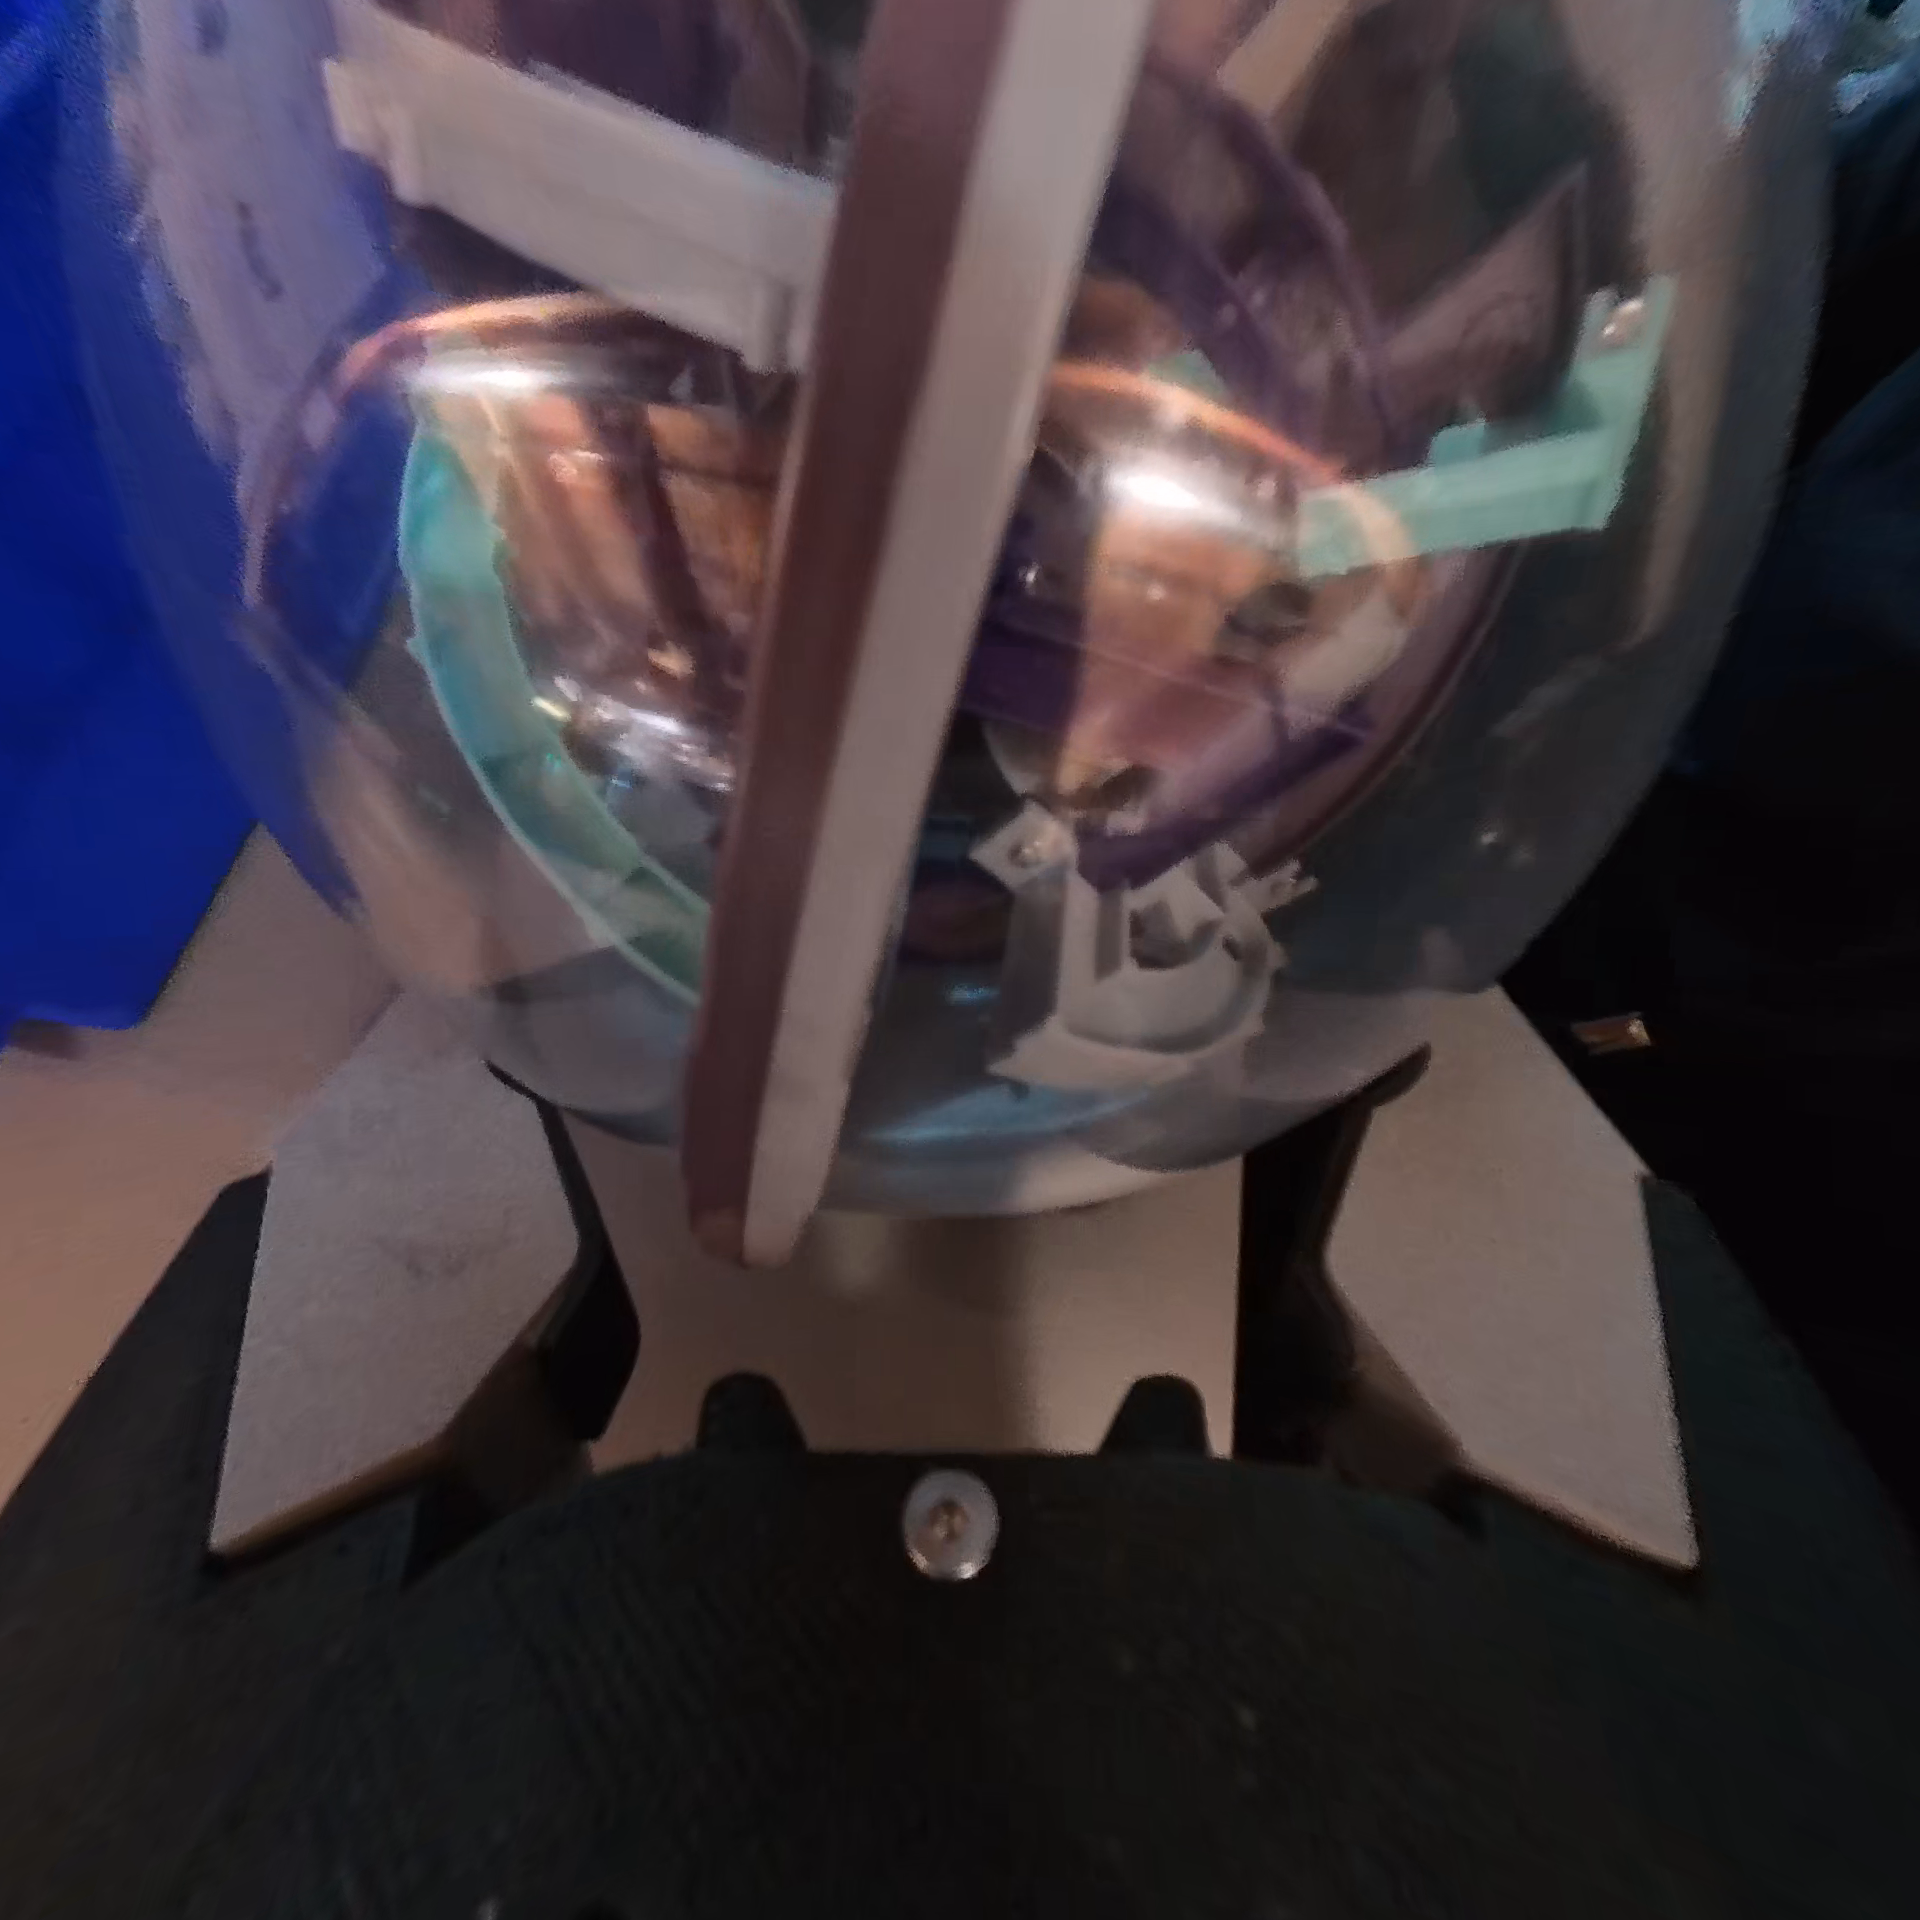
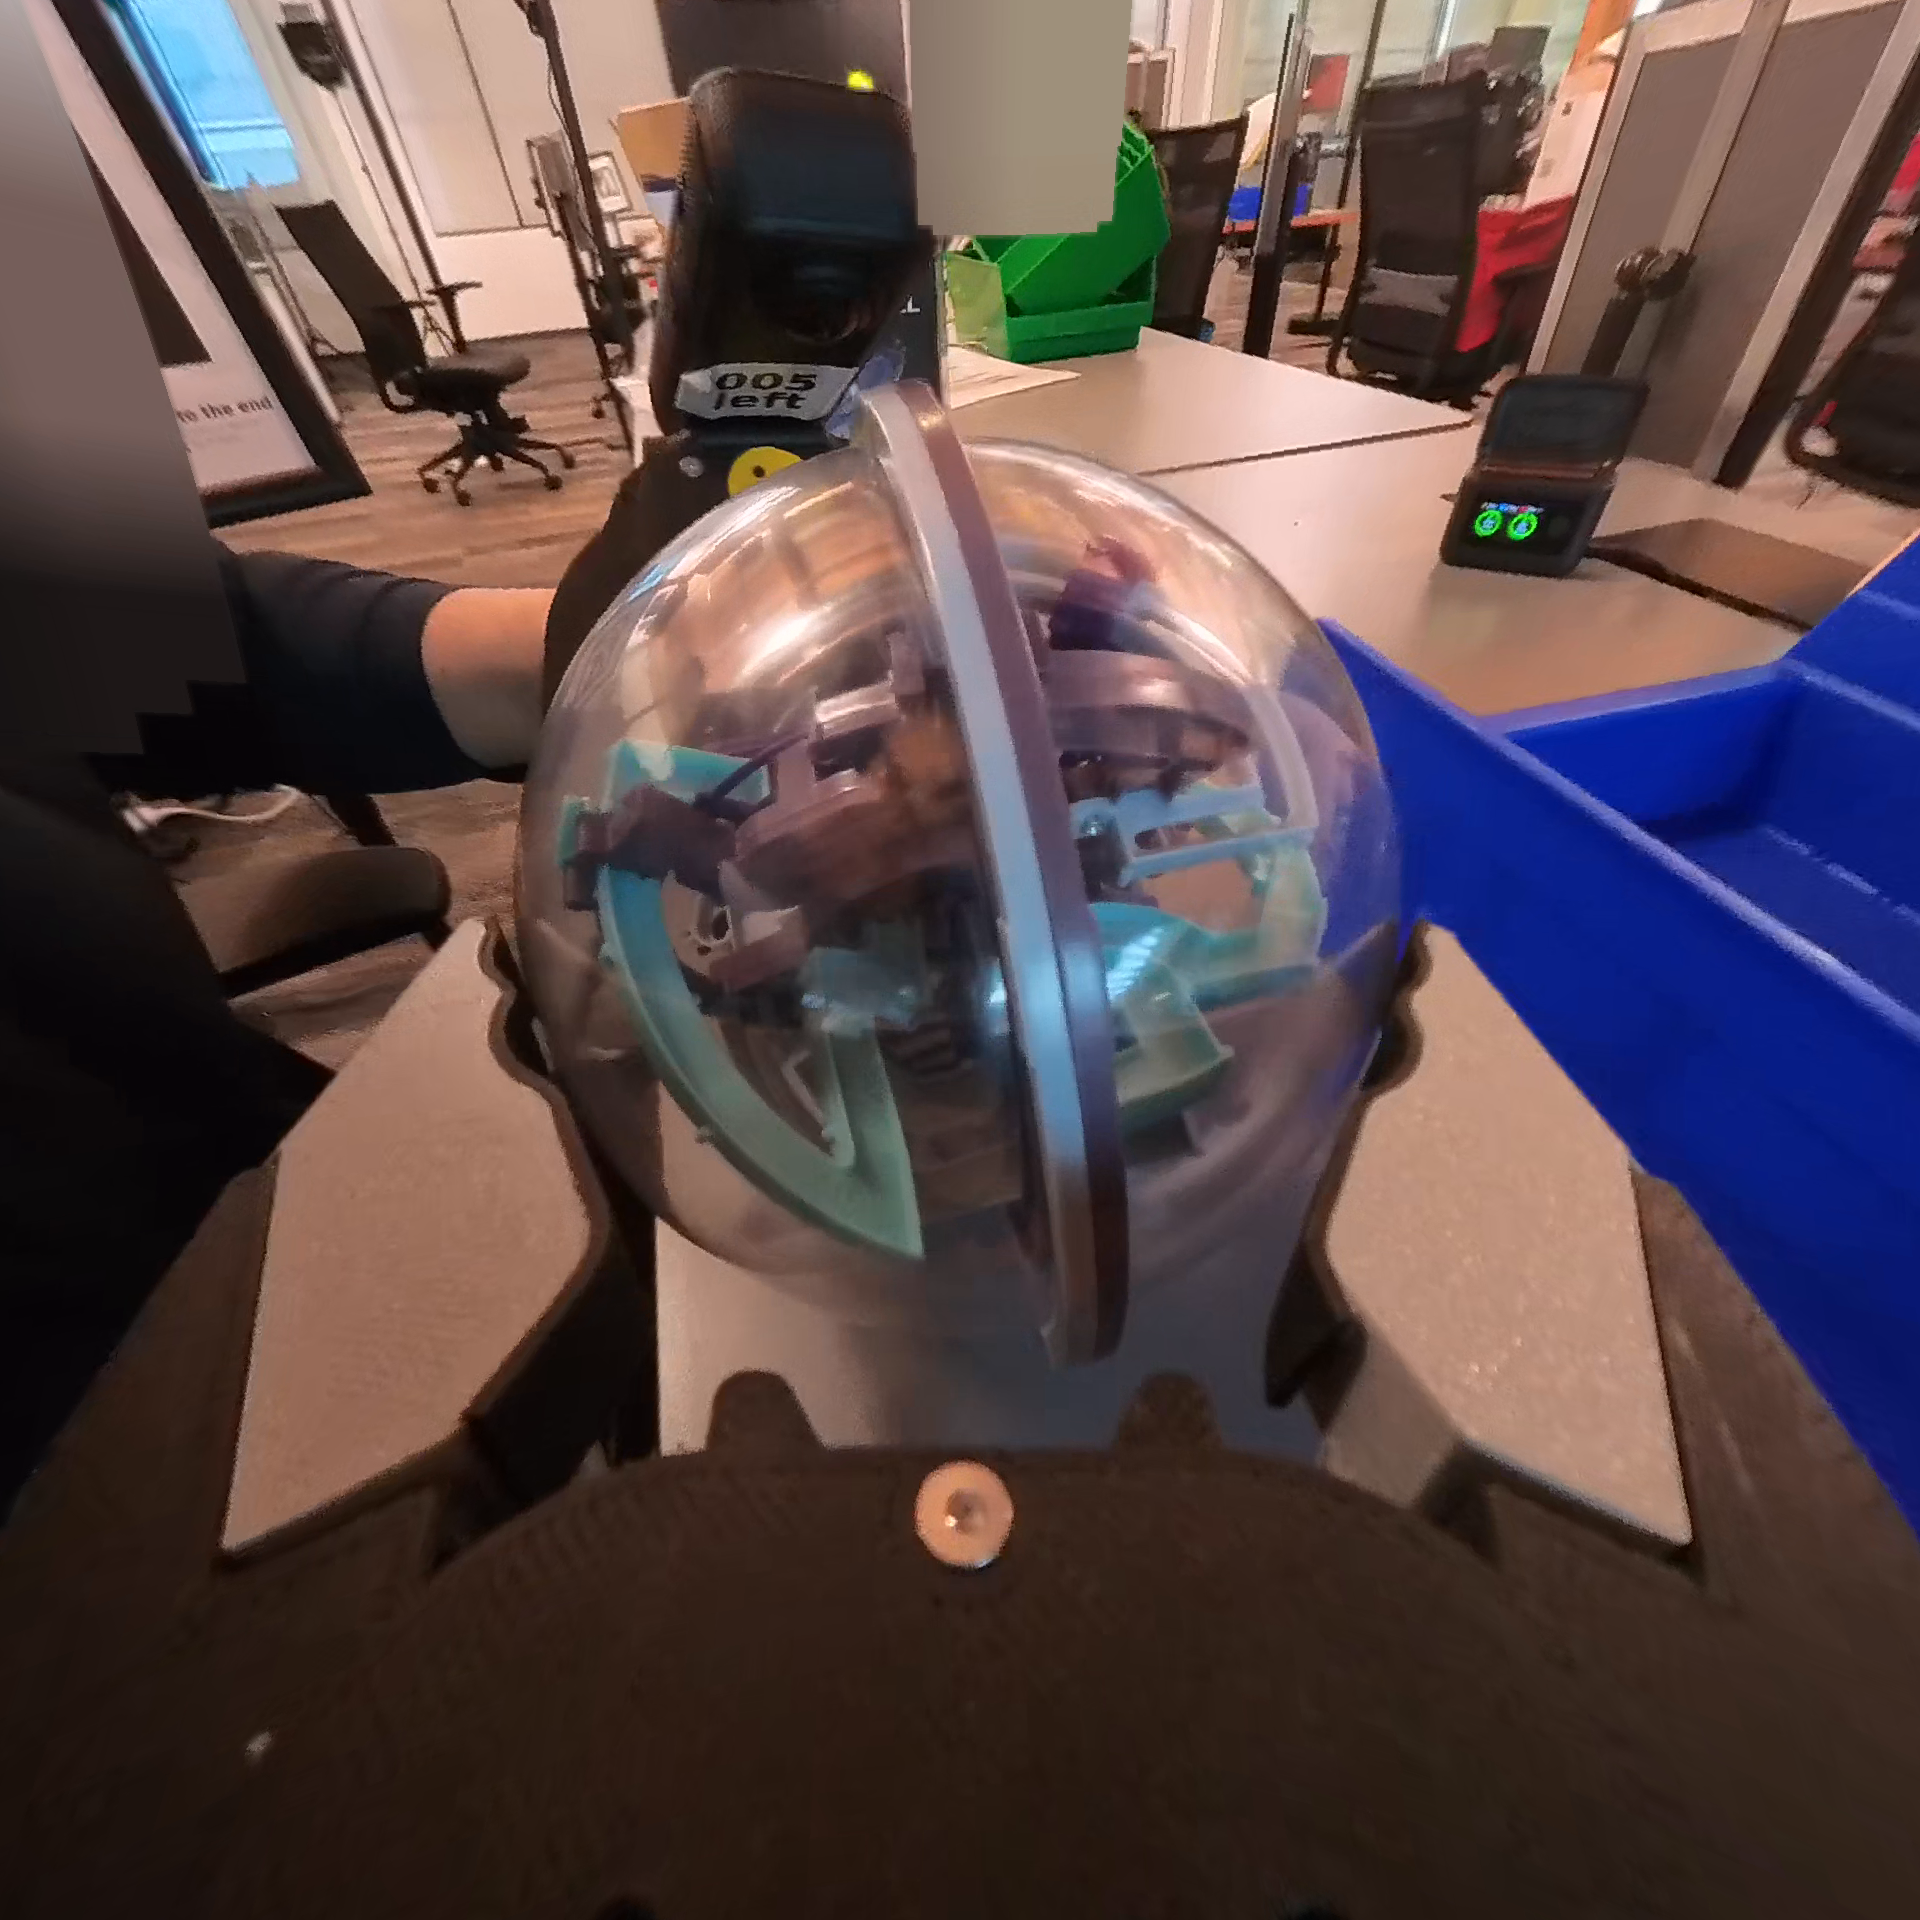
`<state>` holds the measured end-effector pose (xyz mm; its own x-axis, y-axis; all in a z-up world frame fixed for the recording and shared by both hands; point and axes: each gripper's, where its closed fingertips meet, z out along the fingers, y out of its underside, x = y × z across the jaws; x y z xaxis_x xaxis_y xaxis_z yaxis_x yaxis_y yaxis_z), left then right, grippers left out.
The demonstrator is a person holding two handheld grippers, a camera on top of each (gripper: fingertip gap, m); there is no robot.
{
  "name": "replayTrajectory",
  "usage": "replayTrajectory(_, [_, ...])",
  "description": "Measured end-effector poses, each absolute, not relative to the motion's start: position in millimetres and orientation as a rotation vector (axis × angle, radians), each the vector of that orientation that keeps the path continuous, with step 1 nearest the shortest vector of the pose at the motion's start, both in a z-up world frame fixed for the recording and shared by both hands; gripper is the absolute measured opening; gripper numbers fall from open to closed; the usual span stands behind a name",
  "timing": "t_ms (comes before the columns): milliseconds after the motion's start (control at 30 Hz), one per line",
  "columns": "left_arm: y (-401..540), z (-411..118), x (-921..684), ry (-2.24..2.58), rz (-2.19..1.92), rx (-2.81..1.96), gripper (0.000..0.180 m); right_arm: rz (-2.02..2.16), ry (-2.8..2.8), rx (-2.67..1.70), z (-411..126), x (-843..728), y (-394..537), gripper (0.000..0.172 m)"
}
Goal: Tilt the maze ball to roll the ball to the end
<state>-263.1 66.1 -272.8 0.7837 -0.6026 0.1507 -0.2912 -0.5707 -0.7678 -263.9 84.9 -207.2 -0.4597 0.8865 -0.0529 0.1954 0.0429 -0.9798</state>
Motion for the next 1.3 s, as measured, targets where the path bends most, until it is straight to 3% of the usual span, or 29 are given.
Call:
replayTrajectory(500, [66,-263,-261,0.520,-0.638,-2.202,0.158,1.635,-1.666,-1.210,-209,-267,88,0.154])
replayTrajectory(1300, [66,-257,-279,0.742,-0.386,-2.150,0.159,1.445,-1.749,-1.186,-231,-269,80,0.154])
